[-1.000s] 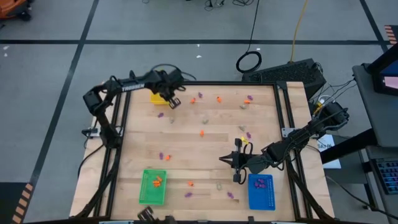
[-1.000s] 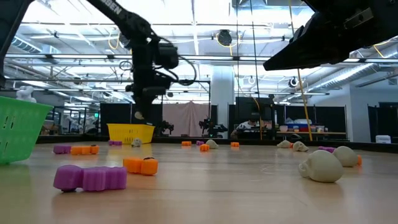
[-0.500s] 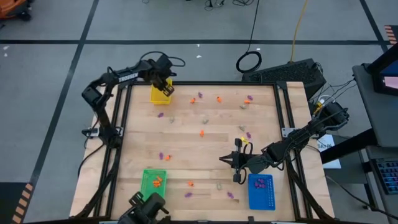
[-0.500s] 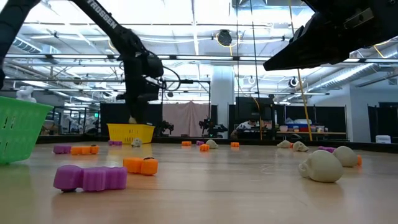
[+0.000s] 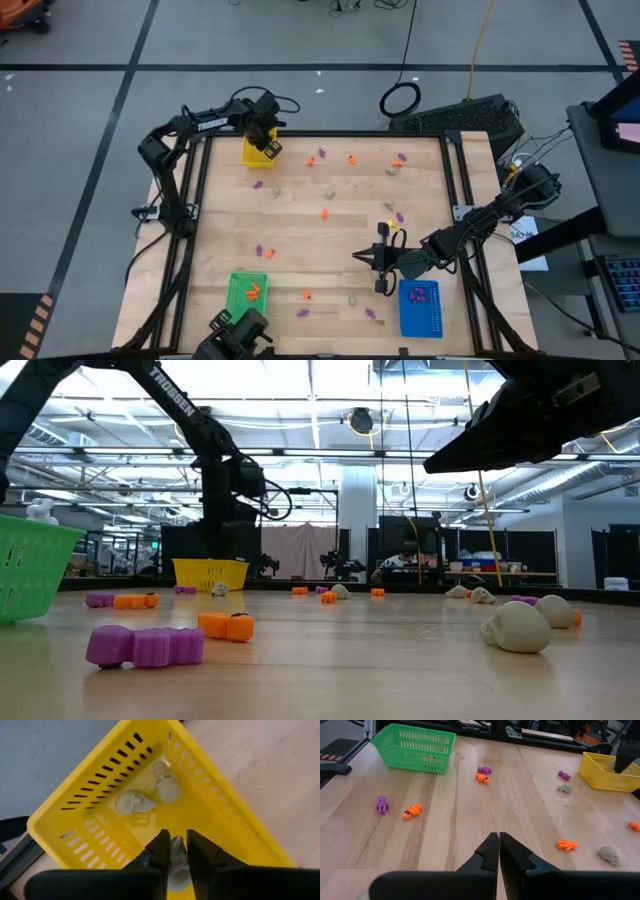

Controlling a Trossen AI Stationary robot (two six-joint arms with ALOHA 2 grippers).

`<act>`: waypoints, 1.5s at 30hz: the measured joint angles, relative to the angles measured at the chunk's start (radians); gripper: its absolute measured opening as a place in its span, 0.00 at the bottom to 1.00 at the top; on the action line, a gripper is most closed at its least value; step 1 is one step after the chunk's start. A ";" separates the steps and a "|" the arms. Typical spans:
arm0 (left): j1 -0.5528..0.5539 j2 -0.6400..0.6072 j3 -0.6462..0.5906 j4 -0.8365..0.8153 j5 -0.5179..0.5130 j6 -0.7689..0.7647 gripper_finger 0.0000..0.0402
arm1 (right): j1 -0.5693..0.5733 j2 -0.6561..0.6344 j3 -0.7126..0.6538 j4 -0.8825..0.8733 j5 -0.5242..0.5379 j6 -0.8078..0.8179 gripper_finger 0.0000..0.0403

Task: Sort Halloween decoration
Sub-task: Put the gray skull toy into the yellow bin, then put the orange skeleton toy into the green bin

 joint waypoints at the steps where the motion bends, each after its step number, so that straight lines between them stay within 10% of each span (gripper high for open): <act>1: 0.000 0.000 0.000 -0.001 0.000 0.000 0.14 | 0.000 0.000 0.000 0.000 0.000 0.000 0.00; 12: -0.008 -0.004 0.001 -0.067 -0.041 -0.047 0.35 | 0.000 0.000 0.000 0.000 0.000 0.000 0.00; 20: -0.107 -0.145 -0.012 -0.038 -0.137 -0.051 0.27 | 0.000 0.000 0.000 0.000 0.000 0.000 0.00; 31: -0.385 -0.528 -0.329 0.384 -0.139 -0.053 0.04 | -0.027 0.000 0.000 0.000 0.003 0.030 0.00; 45: -0.816 -0.764 -0.779 1.015 -0.145 -0.106 0.01 | -0.124 0.001 0.000 -0.012 -0.004 0.147 0.06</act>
